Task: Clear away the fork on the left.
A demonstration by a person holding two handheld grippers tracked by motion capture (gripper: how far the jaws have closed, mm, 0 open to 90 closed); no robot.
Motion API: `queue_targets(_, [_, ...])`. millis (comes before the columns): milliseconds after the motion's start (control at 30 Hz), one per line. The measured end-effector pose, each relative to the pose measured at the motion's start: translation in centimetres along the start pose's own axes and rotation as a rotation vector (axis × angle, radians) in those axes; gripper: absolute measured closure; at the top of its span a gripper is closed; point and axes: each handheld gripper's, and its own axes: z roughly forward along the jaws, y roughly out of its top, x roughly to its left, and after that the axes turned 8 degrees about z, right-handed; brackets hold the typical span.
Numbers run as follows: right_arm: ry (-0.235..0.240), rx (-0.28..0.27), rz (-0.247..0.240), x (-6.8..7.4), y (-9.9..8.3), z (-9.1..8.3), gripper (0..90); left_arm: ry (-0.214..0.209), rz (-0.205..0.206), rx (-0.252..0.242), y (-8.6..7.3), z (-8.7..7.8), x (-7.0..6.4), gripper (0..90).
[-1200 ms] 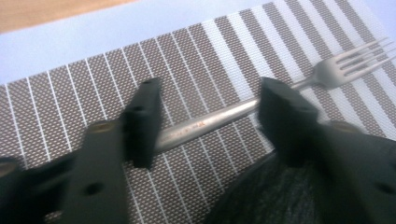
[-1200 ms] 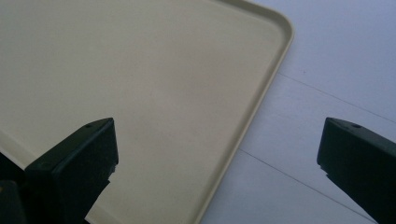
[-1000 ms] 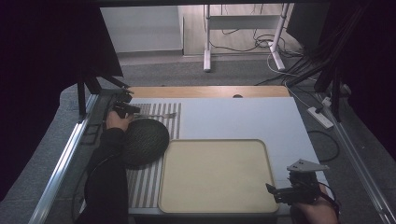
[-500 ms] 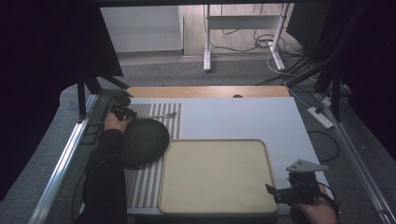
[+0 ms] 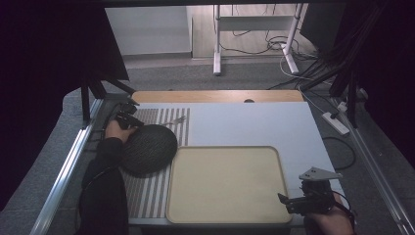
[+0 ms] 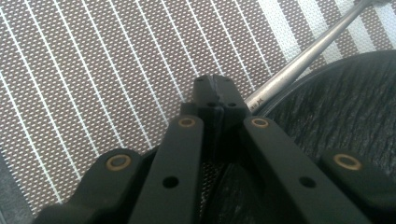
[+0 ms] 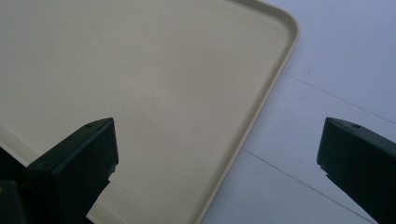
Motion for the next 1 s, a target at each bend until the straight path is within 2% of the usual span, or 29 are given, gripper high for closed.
queue_targets(100, [0.001, -0.001, 0.0, 0.0, 0.0, 0.0, 0.0, -0.004, -0.019, -0.052, 0.3, -0.5, 0.3, 72.9])
queue_targets(133, [0.001, -0.001, 0.0, 0.0, 0.0, 0.0, 0.0, 0.006, -0.022, -0.07, 0.4, -0.7, 0.2, 67.5])
queue_targets(167, [0.001, -0.001, -0.001, 0.0, 0.0, 0.0, 0.0, 0.007, -0.019, -0.087, 0.6, -0.8, 0.2, 55.5])
queue_targets(200, [0.001, -0.001, -0.001, 0.0, 0.0, 0.0, 0.0, 0.003, -0.017, -0.101, 0.7, -0.8, 0.1, 55.5])
queue_targets(233, [0.0, 0.0, -0.003, 0.0, 0.0, 0.0, 0.0, 0.004, -0.008, -0.118, 0.9, -0.9, 0.0, 41.1])
queue_targets(267, [0.0, 0.0, -0.003, 0.0, 0.0, 0.0, 0.0, 0.007, 0.001, -0.135, 1.0, -0.9, -0.1, 41.1])
queue_targets(333, [0.0, 0.0, -0.004, 0.0, 0.0, 0.0, 0.0, -0.014, 0.011, -0.16, 1.5, -0.9, -0.5, 29.4])
queue_targets(367, [0.0, 0.0, -0.005, 0.0, 0.0, 0.0, 0.0, -0.028, 0.006, -0.163, 1.8, -0.8, -0.7, 19.3])
queue_targets(433, [0.0, 0.0, -0.005, 0.0, 0.0, 0.0, 0.0, -0.065, -0.003, -0.159, 2.3, -0.7, -1.1, 18.1])
queue_targets(500, [0.0, 0.0, -0.007, 0.0, 0.0, 0.0, 0.0, -0.087, -0.001, -0.153, 2.8, -0.4, -1.5, 7.9])
queue_targets(533, [0.0, 0.0, -0.007, 0.1, 0.0, 0.0, 0.0, -0.098, 0.009, -0.152, 3.1, -0.2, -1.9, 7.0])
queue_targets(567, [-0.001, 0.0, -0.008, 0.1, 0.0, 0.0, 0.0, -0.101, 0.016, -0.149, 3.3, 0.0, -2.2, 1.9])
queue_targets(667, [0.0, 0.001, -0.009, 0.1, 0.0, 0.0, 0.0, -0.118, 0.045, -0.133, 4.0, 0.6, -3.0, 1.1])
queue_targets(900, [0.002, 0.002, -0.015, 0.1, 0.0, 0.0, 0.0, -0.068, 0.134, -0.036, 5.4, 2.5, -4.9, 0.0])
queue_targets(1000, [0.003, 0.003, -0.016, 0.1, 0.0, 0.0, 0.0, -0.058, 0.148, -0.01, 5.7, 3.1, -5.2, 0.0])
